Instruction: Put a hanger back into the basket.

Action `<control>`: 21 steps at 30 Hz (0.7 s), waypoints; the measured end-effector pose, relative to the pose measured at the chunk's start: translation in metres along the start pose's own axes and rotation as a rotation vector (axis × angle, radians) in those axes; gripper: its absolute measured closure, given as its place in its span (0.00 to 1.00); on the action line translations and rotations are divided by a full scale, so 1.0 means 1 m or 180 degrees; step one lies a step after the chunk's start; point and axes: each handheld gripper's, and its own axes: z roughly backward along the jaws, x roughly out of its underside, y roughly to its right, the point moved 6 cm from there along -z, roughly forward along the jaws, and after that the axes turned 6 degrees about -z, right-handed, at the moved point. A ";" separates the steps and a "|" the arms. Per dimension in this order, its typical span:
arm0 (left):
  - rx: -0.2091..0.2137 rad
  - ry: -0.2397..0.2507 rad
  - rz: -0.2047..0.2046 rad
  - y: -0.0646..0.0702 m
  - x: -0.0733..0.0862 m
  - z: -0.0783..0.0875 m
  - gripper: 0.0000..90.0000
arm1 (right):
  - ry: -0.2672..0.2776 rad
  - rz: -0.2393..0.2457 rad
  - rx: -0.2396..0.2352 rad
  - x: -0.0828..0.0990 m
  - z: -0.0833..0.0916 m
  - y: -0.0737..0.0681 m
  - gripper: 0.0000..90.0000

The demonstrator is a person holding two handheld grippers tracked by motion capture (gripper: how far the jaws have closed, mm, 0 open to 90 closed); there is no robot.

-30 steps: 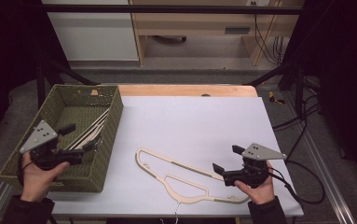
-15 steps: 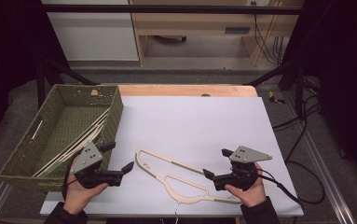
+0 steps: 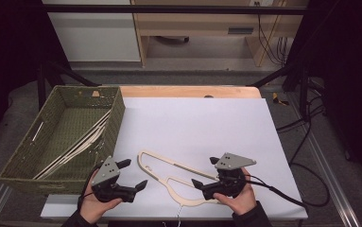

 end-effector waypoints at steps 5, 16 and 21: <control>0.0089 -0.0041 -0.0016 0.005 0.005 -0.006 0.09 | -0.0080 0.0035 -0.0076 0.004 -0.011 -0.010 0.11; 0.0097 -0.0072 0.0024 0.002 0.008 -0.010 0.09 | -0.0504 0.0210 -0.0277 0.026 -0.046 -0.036 0.24; 0.0090 -0.0081 0.0026 0.002 0.009 -0.010 0.09 | -0.0674 0.0238 -0.0351 0.039 -0.063 -0.047 0.34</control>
